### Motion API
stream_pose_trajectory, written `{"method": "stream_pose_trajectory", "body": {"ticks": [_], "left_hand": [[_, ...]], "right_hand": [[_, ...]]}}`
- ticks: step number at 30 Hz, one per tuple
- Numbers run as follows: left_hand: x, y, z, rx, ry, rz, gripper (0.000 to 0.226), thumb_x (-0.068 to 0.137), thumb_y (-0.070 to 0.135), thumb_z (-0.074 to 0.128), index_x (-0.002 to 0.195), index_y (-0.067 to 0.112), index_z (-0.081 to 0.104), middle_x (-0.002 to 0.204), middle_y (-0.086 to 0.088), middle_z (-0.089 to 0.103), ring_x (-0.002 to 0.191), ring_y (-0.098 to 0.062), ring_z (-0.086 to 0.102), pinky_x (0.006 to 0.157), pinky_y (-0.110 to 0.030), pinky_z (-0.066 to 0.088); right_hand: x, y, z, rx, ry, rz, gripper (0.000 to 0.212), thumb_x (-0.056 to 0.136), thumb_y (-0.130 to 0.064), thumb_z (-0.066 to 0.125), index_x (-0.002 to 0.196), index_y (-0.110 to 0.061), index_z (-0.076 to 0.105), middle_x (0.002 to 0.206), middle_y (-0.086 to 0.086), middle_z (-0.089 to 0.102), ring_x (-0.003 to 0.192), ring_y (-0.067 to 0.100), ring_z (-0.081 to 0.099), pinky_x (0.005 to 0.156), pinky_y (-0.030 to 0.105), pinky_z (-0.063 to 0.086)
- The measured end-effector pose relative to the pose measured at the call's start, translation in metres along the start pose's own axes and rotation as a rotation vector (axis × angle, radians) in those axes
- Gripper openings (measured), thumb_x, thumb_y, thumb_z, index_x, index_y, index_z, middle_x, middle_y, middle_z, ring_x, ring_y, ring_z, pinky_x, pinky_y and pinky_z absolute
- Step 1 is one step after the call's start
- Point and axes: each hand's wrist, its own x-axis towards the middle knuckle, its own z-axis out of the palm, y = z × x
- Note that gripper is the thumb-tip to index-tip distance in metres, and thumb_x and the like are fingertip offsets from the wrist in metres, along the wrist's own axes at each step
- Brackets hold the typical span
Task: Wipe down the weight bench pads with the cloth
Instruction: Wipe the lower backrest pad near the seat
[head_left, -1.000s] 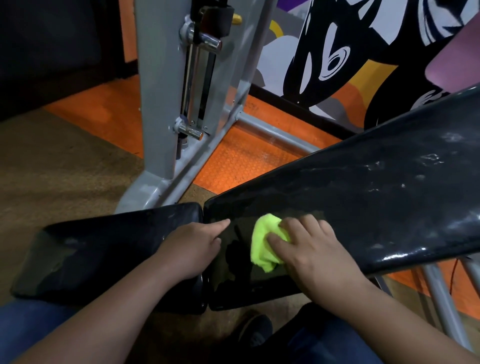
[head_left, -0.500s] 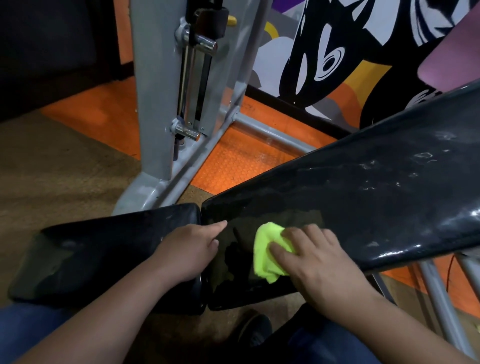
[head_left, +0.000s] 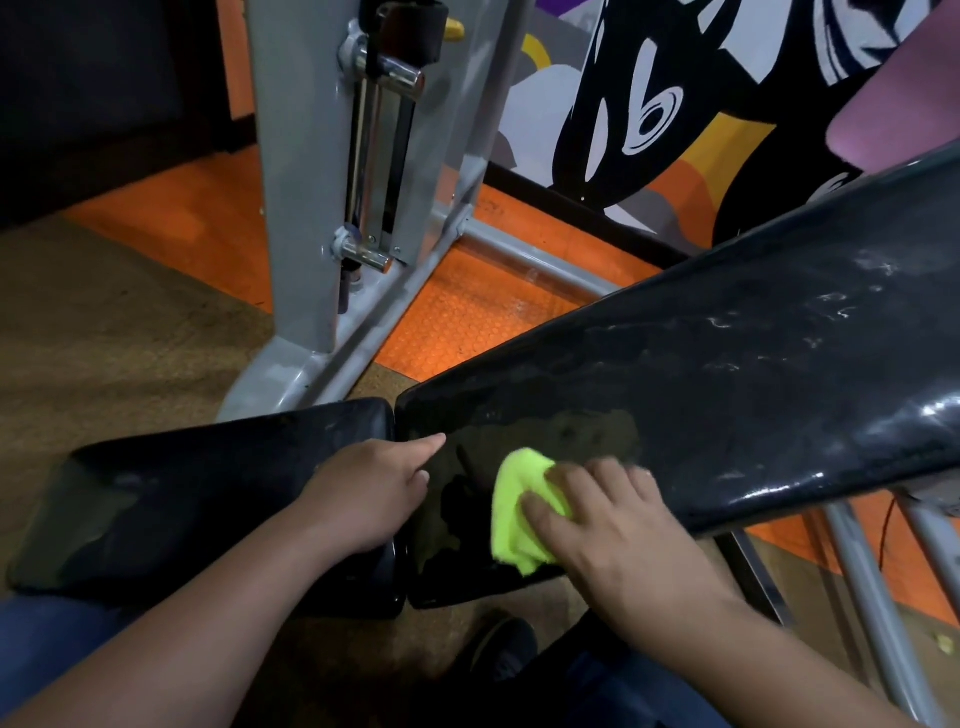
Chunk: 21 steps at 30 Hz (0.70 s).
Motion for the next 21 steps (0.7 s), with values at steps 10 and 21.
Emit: {"method": "stream_pose_trajectory", "body": {"ticks": [10,21], "left_hand": [[-0.003,0.001,-0.001,0.009,0.016,0.002,0.051,0.102,0.036,0.046,0.150,0.048,0.037,0.138,0.006,0.062,0.120,-0.014,0.058,0.095,-0.035,0.050],[-0.005,-0.001,-0.001,0.005,0.014,0.000,0.050,0.102,0.037,0.046,0.150,0.050,0.036,0.137,0.005,0.062,0.121,-0.015,0.058,0.094,-0.035,0.051]], "right_hand": [[-0.020,-0.004,-0.001,0.018,0.013,-0.005,0.042,0.083,-0.024,0.052,0.124,-0.020,0.061,0.118,0.013,0.059,0.090,0.034,0.053,0.075,0.045,0.042],[-0.029,0.000,-0.008,0.026,0.002,-0.017,0.043,0.084,-0.024,0.059,0.126,-0.019,0.061,0.118,0.014,0.060,0.091,0.035,0.056,0.073,0.047,0.047]]}}
